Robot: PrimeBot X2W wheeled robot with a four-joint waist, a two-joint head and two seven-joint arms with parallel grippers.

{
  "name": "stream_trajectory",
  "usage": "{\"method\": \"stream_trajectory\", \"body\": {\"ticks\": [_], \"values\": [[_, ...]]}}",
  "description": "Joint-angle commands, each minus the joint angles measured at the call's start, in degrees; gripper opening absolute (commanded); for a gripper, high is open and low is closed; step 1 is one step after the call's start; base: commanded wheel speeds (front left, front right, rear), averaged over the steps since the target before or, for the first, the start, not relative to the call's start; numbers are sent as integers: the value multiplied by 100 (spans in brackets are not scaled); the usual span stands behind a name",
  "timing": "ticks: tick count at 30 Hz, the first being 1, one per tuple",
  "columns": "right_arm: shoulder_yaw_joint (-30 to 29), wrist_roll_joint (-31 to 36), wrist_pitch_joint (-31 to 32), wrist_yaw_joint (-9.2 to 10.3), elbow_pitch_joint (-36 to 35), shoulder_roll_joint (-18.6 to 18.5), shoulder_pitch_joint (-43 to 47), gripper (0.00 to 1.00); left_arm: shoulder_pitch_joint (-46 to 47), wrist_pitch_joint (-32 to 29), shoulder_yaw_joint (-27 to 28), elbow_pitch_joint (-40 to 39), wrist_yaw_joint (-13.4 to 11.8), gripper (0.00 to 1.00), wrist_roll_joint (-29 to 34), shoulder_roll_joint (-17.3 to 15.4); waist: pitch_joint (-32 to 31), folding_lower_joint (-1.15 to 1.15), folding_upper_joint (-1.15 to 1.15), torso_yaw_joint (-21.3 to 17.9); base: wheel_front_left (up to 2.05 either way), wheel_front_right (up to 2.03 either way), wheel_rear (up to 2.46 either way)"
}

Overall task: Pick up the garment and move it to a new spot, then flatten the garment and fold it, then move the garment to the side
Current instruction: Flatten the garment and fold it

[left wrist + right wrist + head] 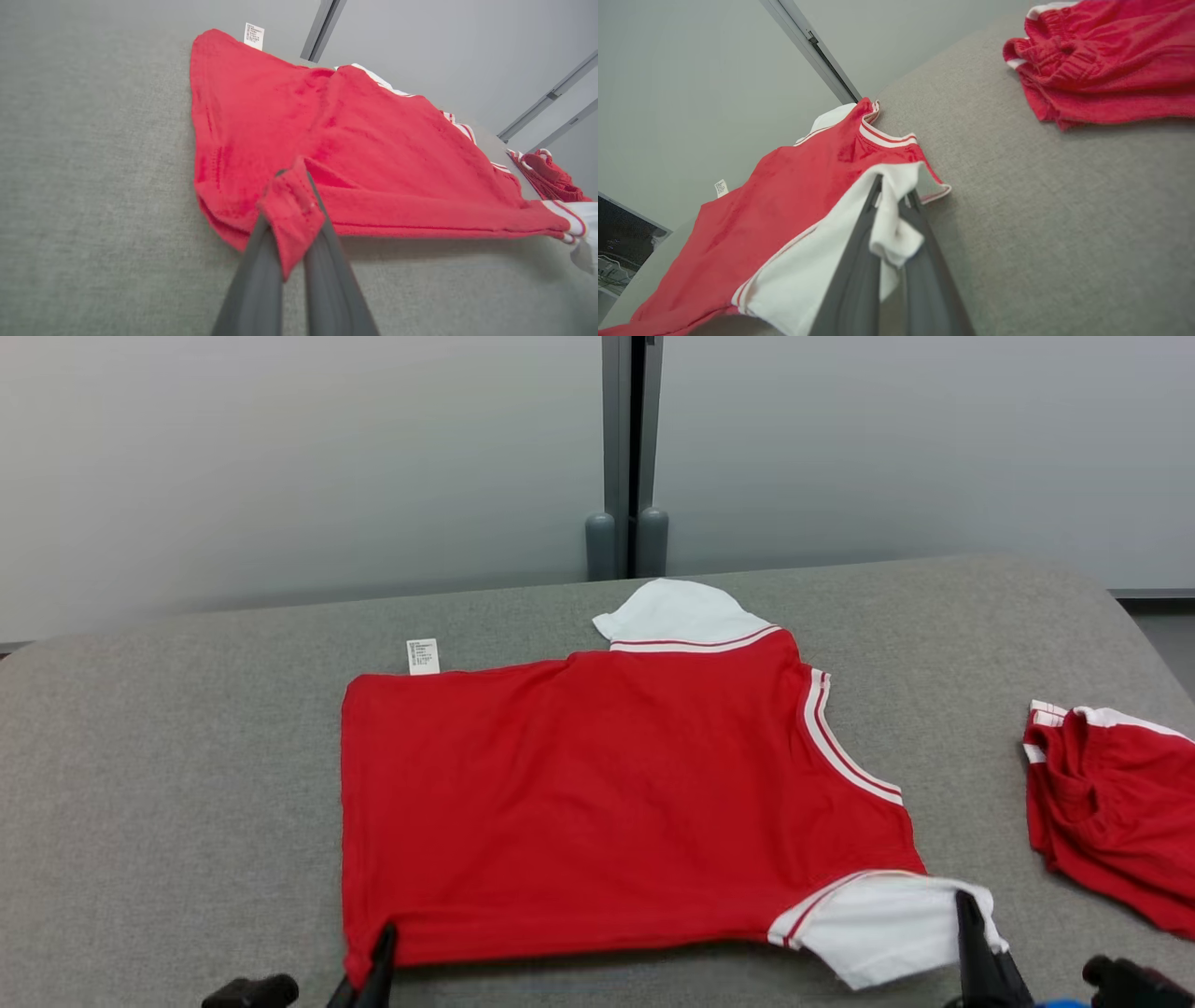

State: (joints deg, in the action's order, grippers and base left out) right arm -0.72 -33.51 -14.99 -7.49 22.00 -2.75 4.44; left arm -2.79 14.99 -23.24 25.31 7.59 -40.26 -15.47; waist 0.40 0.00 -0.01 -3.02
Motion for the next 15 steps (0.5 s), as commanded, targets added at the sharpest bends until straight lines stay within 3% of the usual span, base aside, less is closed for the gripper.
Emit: {"method": "stream_trajectory", "body": {"ticks": [1, 15], "values": [[3, -76, -24, -1, -45, -34, -246, 0, 218, 25, -68, -111, -17, 0, 26, -58, 80, 0, 1, 45, 0, 0, 0], [-73, 479, -20, -1, 588, -32, -2264, 0, 1470, 20, -598, -85, -17, 0, -626, -408, 942, 0, 1, 244, 0, 0, 0]]}}
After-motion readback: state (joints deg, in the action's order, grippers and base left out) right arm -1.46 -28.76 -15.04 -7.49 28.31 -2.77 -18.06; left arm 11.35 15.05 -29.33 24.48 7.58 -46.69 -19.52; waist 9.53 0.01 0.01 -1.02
